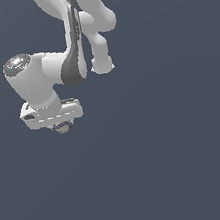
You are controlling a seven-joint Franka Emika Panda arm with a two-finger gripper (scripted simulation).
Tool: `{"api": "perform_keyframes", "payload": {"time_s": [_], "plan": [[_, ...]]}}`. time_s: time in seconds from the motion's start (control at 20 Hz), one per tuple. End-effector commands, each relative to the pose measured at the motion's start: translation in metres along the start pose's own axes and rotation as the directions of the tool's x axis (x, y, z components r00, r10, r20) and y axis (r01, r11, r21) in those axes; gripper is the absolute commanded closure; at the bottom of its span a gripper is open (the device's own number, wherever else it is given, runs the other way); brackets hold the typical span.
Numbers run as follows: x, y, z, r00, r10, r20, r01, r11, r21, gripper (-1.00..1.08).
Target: Pick up the object and move it to a goal position.
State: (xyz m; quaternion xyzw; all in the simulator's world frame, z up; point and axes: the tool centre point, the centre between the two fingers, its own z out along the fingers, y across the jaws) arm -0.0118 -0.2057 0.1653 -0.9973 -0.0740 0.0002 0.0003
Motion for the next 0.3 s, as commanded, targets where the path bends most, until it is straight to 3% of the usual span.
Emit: {"api": "perform_keyframes", "payload": {"time_s": [0.0, 0.25], "plan": [[-0.0049, 0.0114, -0.0075, 1.000, -0.002, -0.001, 0.002, 1.000, 0.000, 1.08], [-0.0083, 0.0205, -0.0125, 1.000, -0.002, -0.001, 0.002, 1.000, 0.000, 1.08]]}}
